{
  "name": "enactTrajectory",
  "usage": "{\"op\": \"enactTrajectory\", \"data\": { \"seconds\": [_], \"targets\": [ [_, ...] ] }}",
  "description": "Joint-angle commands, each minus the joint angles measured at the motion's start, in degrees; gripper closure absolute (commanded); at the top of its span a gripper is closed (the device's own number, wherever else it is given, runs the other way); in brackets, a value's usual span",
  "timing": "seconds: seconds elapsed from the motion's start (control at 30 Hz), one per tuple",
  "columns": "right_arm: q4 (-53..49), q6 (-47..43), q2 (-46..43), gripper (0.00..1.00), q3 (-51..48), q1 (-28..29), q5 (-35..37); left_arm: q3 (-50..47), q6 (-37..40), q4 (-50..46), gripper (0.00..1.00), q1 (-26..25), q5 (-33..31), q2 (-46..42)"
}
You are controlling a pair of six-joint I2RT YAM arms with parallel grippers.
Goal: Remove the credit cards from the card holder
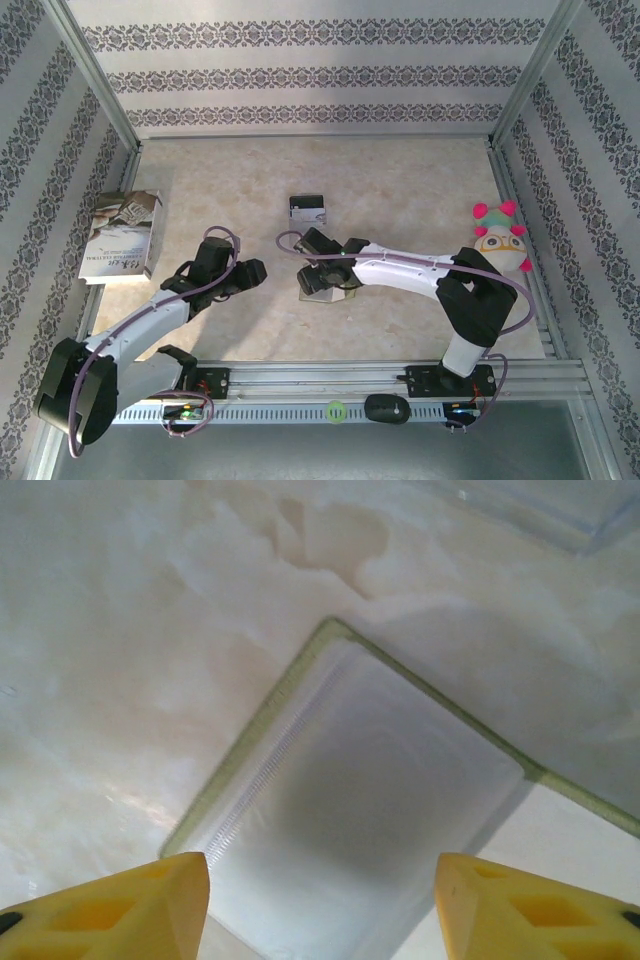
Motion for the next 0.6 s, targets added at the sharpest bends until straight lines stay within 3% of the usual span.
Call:
{"op": "enactTrajectory", "data": {
  "seconds": [0.0, 0.27, 0.57],
  "targets": [
    [-0.1, 1.0, 1.3, 0.34, -1.6, 1.0, 1.8, -0.5, -0.2, 2.4, 0.48, 0.7, 1.8, 1.3],
    [5.8, 1.1, 2.4, 0.20, -4.3, 1.3, 0.4, -0.5, -0.8, 3.3, 0.48, 0.7, 2.9, 2.4],
    [7.8, 0.8, 5.3, 0.13, -4.4, 2.3, -0.7, -0.4, -1.8, 3.9, 0.48, 0.6, 4.0, 3.3]
  ]
}}
